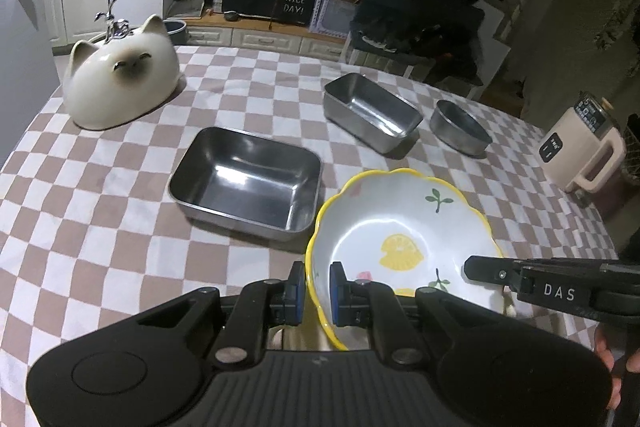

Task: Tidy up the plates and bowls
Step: 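Lift the lemon bowl with both tools and carry it toward the cream bowl, then lower the lemon bowl into the cream bowl and open both tools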

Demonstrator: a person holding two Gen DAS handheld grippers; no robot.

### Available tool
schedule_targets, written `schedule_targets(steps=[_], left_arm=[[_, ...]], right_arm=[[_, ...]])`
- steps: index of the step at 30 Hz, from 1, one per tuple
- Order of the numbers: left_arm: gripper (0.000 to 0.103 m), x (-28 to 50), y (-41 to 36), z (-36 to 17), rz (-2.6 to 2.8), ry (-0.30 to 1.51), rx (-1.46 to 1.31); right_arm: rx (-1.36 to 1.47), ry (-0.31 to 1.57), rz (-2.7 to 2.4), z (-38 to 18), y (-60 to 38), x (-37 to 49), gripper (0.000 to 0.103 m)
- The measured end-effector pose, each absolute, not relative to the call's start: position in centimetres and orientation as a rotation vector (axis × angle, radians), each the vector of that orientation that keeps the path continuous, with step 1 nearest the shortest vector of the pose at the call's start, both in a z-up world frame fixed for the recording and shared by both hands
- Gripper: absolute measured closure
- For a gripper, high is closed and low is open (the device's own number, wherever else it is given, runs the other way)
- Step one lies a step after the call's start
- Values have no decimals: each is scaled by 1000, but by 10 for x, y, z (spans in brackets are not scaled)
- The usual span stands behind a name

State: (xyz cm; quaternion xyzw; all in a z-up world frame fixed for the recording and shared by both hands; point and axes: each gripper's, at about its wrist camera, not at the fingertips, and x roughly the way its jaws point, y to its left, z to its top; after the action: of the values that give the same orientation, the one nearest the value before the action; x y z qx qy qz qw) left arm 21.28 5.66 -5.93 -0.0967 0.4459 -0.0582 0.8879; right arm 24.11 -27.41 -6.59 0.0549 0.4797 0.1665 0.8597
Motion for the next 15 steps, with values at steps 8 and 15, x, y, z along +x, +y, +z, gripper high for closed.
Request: schedule_targets(steps=[8, 15], left_arm=[[90, 209, 59, -68, -152, 962, -200], [90, 206, 51, -75, -156, 1006, -165]], right_arm=[[75, 1055, 367, -78, -267, 241, 92], [48, 1091, 373, -84, -269, 237, 92]])
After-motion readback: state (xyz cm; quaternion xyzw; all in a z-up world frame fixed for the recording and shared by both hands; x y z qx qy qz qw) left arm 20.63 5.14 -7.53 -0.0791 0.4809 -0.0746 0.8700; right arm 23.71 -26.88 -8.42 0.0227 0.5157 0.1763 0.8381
